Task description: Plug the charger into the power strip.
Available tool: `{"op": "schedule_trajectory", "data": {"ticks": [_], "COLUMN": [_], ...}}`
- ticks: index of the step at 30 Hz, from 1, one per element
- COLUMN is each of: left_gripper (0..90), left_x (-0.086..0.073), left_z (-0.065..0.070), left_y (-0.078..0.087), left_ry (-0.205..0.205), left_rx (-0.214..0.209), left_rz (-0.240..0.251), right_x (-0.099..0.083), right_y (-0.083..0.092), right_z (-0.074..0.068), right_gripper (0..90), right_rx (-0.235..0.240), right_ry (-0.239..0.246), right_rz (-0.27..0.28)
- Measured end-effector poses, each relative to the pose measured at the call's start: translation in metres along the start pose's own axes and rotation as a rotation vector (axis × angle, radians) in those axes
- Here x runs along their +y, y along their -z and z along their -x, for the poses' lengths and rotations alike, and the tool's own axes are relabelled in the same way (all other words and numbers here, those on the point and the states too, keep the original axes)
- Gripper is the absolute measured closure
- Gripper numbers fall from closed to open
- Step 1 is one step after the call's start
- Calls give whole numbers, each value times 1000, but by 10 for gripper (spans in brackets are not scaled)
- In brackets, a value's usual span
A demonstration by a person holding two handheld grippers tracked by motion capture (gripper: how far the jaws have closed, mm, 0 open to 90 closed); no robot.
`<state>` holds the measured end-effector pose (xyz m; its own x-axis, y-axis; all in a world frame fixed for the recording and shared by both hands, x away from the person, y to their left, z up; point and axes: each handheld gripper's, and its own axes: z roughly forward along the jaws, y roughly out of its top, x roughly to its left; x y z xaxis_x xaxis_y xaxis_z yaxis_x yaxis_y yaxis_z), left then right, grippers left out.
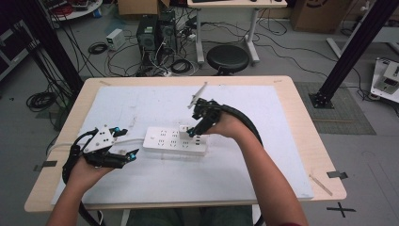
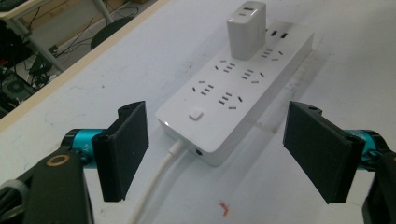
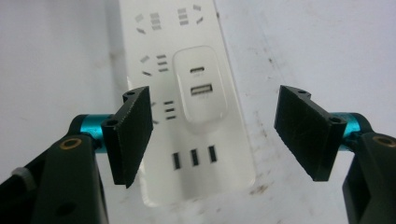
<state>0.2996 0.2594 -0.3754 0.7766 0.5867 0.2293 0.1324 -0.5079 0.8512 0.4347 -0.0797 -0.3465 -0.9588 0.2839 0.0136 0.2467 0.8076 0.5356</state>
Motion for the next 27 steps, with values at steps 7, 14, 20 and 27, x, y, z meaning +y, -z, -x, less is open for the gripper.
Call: {"op": "schedule_trajectory", "data": {"ticks": [7, 14, 20, 27], "left_gripper": [224, 224, 224, 224], "left_x": [8, 9, 8, 6], "left_z": [-2, -2, -4, -6], "left_y": [-7, -14, -16, -15], "left_ry": [-2, -11, 5, 40], "left_rx": [-26, -27, -39, -40], "left_rz": [30, 57, 72, 94], "right_x": [-55, -97, -119, -137], "right_y": [45, 57, 60, 61], "right_z": [-10, -21, -30, -36], "right_gripper": [252, 220, 200, 191], "right_rx": [-14, -60, -73, -90], "right_ry": [-159, -238, -258, -273], "right_rz": [280, 393, 428, 465]}}
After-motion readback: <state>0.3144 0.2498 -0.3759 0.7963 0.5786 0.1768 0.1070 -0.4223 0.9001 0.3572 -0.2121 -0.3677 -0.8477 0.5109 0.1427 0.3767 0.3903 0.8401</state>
